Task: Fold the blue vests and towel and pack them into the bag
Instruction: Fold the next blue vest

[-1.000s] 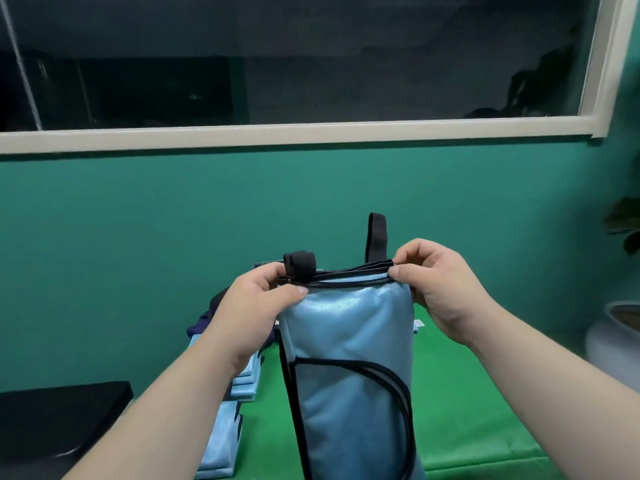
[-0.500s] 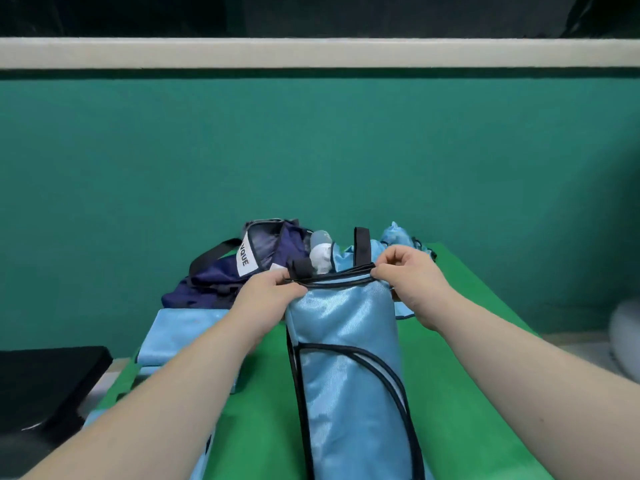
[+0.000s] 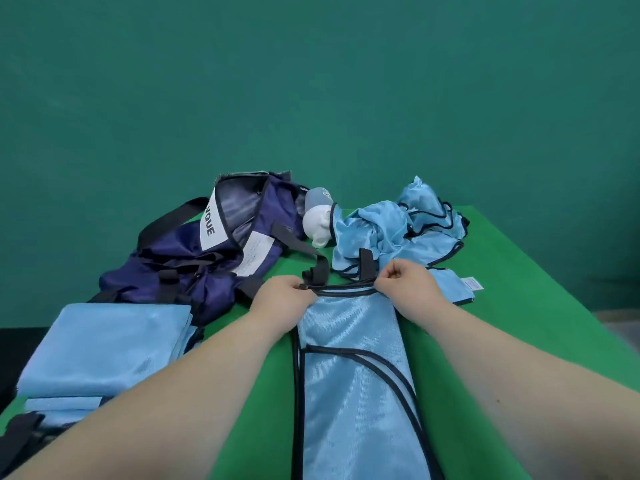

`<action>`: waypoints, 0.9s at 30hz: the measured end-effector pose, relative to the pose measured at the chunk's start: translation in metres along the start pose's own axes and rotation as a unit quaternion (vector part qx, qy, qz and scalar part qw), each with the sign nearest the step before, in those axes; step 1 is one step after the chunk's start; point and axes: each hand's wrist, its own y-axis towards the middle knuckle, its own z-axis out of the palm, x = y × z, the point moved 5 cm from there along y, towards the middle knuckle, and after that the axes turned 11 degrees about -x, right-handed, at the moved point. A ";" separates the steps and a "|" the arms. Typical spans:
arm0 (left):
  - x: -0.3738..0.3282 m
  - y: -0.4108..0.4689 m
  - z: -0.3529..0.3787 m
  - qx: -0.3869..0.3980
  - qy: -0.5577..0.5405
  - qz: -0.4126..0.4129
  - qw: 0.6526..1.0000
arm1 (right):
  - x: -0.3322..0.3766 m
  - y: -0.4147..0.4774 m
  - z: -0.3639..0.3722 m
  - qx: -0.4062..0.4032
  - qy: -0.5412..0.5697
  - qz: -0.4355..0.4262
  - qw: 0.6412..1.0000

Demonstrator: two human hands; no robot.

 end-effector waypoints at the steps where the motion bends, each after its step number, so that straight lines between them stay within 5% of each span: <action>1: 0.003 0.004 0.006 -0.002 0.026 0.007 1.000 | -0.006 0.004 0.005 0.006 -0.013 0.001 1.000; 10: -0.001 -0.032 -0.002 -0.058 0.099 0.109 0.987 | -0.018 0.000 0.001 -0.045 -0.055 -0.040 0.997; 20: 0.013 -0.225 -0.030 0.108 0.137 0.159 0.972 | -0.060 -0.140 -0.066 -0.080 0.114 0.079 0.987; 27: 0.012 -0.301 -0.026 0.101 0.196 0.208 0.953 | -0.072 -0.233 -0.088 -0.023 0.110 0.052 0.992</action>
